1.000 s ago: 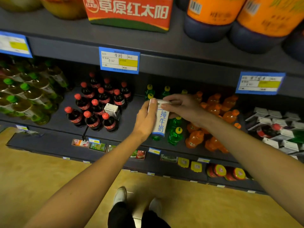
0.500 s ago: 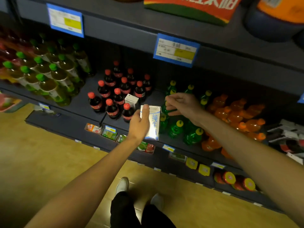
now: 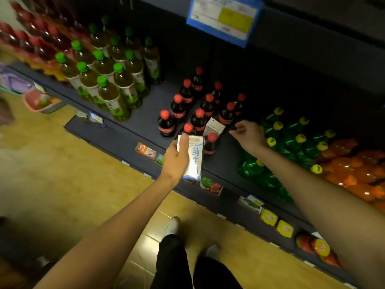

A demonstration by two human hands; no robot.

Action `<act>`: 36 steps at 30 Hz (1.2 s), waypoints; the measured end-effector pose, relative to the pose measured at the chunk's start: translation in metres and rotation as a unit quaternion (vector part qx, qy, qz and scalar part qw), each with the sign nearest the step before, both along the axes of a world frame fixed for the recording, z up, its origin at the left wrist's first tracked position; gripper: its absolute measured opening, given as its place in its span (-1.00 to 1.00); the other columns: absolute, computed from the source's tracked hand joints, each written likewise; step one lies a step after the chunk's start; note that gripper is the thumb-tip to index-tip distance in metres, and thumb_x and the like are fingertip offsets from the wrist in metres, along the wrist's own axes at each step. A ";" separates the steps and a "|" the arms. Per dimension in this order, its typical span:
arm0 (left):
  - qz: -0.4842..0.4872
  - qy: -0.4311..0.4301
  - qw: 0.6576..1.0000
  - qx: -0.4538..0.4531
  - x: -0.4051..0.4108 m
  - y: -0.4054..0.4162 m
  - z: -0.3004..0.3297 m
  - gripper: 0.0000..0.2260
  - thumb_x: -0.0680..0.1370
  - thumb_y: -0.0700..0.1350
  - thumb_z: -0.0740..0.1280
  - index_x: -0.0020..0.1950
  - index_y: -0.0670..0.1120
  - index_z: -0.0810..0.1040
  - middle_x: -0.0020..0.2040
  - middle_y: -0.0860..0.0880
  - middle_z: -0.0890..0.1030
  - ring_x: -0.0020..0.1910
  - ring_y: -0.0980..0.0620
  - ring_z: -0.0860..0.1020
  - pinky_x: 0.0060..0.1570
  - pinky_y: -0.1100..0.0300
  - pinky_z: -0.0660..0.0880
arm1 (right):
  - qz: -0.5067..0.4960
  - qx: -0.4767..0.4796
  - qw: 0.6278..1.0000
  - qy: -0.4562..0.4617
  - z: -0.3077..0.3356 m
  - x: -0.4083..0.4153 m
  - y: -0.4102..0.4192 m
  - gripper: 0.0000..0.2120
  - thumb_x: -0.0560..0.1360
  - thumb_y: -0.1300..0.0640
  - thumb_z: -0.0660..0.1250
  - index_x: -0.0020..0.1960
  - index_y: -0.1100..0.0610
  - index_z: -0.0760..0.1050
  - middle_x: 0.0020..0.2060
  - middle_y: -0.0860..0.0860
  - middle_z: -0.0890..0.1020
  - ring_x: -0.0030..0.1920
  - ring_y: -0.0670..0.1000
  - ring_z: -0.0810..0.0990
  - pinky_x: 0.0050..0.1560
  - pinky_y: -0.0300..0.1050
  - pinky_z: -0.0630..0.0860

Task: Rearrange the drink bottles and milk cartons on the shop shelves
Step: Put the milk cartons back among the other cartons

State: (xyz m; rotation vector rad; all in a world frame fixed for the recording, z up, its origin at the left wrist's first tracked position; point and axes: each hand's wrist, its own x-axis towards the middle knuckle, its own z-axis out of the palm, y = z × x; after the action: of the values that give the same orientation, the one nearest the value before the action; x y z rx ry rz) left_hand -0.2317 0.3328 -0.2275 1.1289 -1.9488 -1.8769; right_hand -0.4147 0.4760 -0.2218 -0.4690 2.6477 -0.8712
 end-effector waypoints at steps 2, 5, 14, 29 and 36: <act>-0.004 -0.005 1.000 -0.002 0.001 -0.018 -0.010 -0.54 0.58 0.33 0.10 -0.09 -0.06 0.46 -0.21 -0.05 0.60 -0.20 -0.06 0.62 -0.20 0.11 0.49 | 0.005 0.029 1.000 0.007 -0.011 -0.004 -0.014 -0.65 0.51 0.10 0.45 0.22 0.25 0.54 0.02 0.15 0.64 0.12 0.13 0.58 0.14 -0.07 0.49; -0.013 0.004 1.000 -0.007 0.001 -0.041 -0.018 -0.56 0.55 0.37 0.10 -0.17 0.03 0.48 -0.22 -0.02 0.61 -0.12 -0.12 0.64 -0.08 -0.03 0.54 | 0.011 0.071 0.997 -0.006 -0.032 -0.014 -0.028 -0.59 0.49 0.07 0.46 0.27 0.23 0.52 0.10 0.18 0.62 0.15 0.14 0.57 0.19 -0.06 0.49; -0.042 0.023 0.999 -0.009 -0.017 -0.075 -0.031 -0.57 0.51 0.36 0.08 -0.15 0.05 0.50 -0.29 0.08 0.59 -0.24 0.03 0.60 -0.19 0.14 0.50 | 0.033 0.165 0.986 -0.021 -0.058 -0.031 -0.049 -0.44 0.45 -0.01 0.51 0.38 0.11 0.46 0.24 0.18 0.58 0.28 0.24 0.49 0.22 0.07 0.50; -0.071 0.031 0.996 -0.038 -0.030 -0.071 -0.020 -0.59 0.49 0.35 0.07 -0.17 0.05 0.46 -0.30 0.06 0.57 -0.26 0.04 0.58 -0.21 0.13 0.44 | 0.011 0.088 0.996 -0.015 -0.036 -0.020 -0.036 -0.57 0.47 0.19 0.48 0.31 0.18 0.53 0.20 0.17 0.61 0.23 0.19 0.54 0.18 -0.03 0.48; -0.098 0.042 0.994 -0.035 -0.031 -0.048 0.016 -0.62 0.67 0.12 0.09 -0.27 -0.02 0.42 -0.47 0.11 0.53 -0.43 0.19 0.52 -0.38 0.33 0.39 | -0.058 0.013 0.998 -0.021 0.020 -0.002 0.002 -0.53 0.48 0.18 0.48 0.35 0.22 0.49 0.17 0.16 0.61 0.15 0.08 0.56 0.02 -0.29 0.37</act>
State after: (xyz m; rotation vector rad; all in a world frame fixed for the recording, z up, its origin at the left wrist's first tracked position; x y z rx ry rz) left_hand -0.2631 0.2846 -0.2120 0.8507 -2.1272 -1.8979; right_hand -0.4164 0.4778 -0.2021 -0.2881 2.6661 -0.8686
